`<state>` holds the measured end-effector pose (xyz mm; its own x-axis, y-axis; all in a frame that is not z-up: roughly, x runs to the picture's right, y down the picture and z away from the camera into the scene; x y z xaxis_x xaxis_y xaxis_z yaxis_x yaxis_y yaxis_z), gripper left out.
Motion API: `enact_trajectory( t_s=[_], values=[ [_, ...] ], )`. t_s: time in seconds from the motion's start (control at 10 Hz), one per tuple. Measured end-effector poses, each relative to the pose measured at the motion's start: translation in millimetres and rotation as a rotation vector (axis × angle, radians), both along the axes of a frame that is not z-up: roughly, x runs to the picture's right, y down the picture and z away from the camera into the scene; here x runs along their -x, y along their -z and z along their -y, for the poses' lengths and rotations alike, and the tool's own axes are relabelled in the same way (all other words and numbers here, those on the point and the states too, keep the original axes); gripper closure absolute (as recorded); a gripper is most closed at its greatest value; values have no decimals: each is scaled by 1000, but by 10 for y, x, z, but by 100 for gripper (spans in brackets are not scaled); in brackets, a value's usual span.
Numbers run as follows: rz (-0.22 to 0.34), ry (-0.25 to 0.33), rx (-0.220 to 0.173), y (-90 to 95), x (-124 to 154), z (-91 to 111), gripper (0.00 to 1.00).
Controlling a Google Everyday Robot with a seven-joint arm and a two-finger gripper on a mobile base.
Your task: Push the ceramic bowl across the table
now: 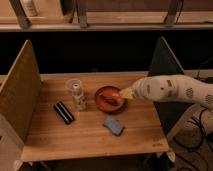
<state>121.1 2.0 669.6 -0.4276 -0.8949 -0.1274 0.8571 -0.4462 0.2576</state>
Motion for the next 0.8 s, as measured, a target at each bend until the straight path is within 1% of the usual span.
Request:
enact_trajectory(
  t_s=[0.7,0.8],
  values=[
    [0,0,0,0,2,0,36],
    [0,0,0,0,2,0,38]
  ],
)
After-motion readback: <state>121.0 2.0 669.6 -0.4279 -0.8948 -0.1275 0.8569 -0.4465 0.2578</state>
